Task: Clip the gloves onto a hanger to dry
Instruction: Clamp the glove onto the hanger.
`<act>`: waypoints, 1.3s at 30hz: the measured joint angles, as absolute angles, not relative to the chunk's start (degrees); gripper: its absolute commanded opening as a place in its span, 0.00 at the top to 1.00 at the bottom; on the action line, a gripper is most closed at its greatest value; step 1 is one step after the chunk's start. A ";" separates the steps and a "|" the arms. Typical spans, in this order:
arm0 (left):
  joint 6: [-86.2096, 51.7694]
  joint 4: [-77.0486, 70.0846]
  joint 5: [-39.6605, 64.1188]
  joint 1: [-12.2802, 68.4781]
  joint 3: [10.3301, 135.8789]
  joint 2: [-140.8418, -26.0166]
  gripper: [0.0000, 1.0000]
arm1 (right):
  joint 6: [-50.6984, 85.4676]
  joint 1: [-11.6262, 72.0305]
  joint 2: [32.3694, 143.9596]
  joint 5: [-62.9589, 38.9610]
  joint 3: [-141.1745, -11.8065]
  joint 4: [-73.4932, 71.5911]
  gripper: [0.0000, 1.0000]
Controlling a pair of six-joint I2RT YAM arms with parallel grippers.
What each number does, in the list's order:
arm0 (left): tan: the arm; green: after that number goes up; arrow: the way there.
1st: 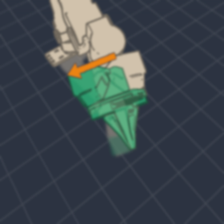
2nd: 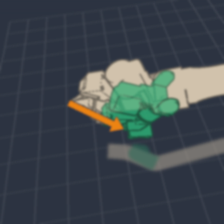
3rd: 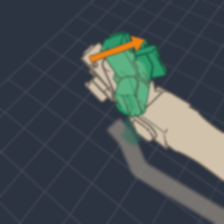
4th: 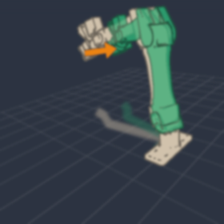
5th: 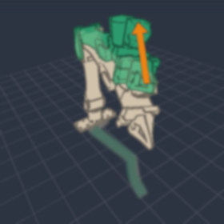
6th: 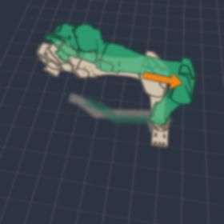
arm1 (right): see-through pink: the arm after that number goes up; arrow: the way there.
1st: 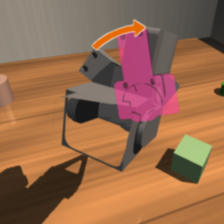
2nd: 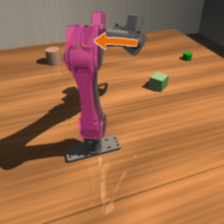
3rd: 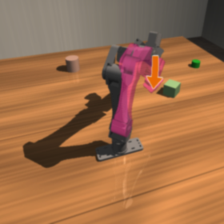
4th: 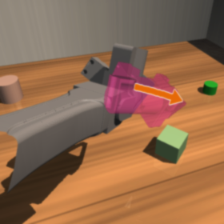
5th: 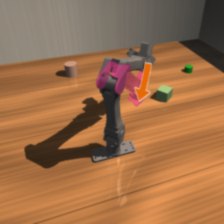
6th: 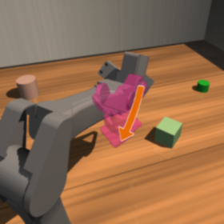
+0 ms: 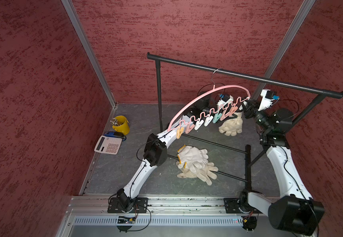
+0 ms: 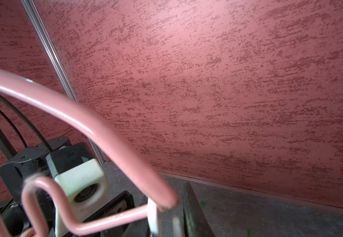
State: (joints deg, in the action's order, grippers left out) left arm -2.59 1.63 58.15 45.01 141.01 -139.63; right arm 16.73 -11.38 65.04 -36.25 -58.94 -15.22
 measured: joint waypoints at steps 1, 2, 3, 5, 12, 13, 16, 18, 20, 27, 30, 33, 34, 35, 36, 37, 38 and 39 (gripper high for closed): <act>-2.74 1.37 58.06 45.01 141.43 -139.63 1.00 | 17.02 -11.38 64.86 -36.32 -58.63 -15.33 1.00; -2.94 0.86 57.98 45.01 141.82 -139.63 1.00 | 17.23 -11.38 64.69 -36.42 -58.30 -15.46 1.00; -3.01 0.27 57.84 45.01 142.08 -139.63 1.00 | 17.47 -11.38 64.51 -36.49 -58.06 -15.53 1.00; -3.18 -0.58 57.41 45.01 142.41 -139.63 1.00 | 17.98 -11.38 64.27 -36.71 -57.74 -15.73 1.00; -3.18 -0.91 55.61 45.01 142.45 -139.63 1.00 | 19.55 -11.38 63.81 -37.10 -57.45 -16.32 1.00; -3.14 -0.82 55.24 44.97 142.45 -139.63 1.00 | 19.84 -11.38 63.81 -37.17 -57.45 -16.38 1.00; -2.72 0.01 54.24 44.95 142.47 -139.63 1.00 | 21.10 -11.42 63.81 -37.47 -57.45 -16.58 1.00; -2.50 0.60 53.52 44.95 142.47 -139.63 1.00 | 21.85 -11.46 63.81 -37.82 -57.45 -16.69 1.00; -2.07 1.50 52.60 44.95 142.47 -139.63 1.00 | 22.55 -11.46 63.81 -38.48 -57.45 -16.71 1.00; -1.48 3.68 51.57 44.91 142.52 -140.44 1.00 | 24.38 -11.46 63.81 -41.28 -57.47 -16.45 1.00; -1.50 4.51 52.23 44.91 142.52 -140.70 1.00 | 25.10 -11.46 63.81 -42.30 -57.47 -16.27 1.00; -1.50 4.71 53.63 44.91 142.52 -140.70 1.00 | 25.58 -11.46 63.81 -43.00 -57.47 -16.08 1.00; -1.50 4.75 54.15 44.91 142.50 -140.70 1.00 | 25.63 -11.46 63.81 -43.24 -57.47 -15.99 1.00; -1.50 4.78 54.46 44.91 142.43 -140.70 1.00 | 25.63 -11.46 63.81 -43.35 -57.47 -15.81 1.00; -1.48 4.86 55.02 44.93 142.37 -140.70 1.00 | 25.61 -11.46 63.81 -43.46 -57.47 -15.55 1.00; -1.43 4.93 55.42 44.93 142.30 -140.70 1.00 | 25.54 -11.46 63.81 -43.53 -57.52 -15.18 1.00; -1.43 4.99 55.64 44.97 142.28 -140.70 1.00 | 25.52 -11.46 63.81 -43.55 -57.63 -14.79 1.00; -1.43 5.15 55.90 45.01 142.28 -140.70 1.00 | 25.50 -11.46 63.81 -43.55 -57.71 -14.52 1.00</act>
State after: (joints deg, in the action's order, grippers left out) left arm -1.43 5.15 55.90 45.01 142.28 -140.70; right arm 25.50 -11.46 63.81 -43.55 -57.71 -14.52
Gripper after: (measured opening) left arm 0.064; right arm 0.194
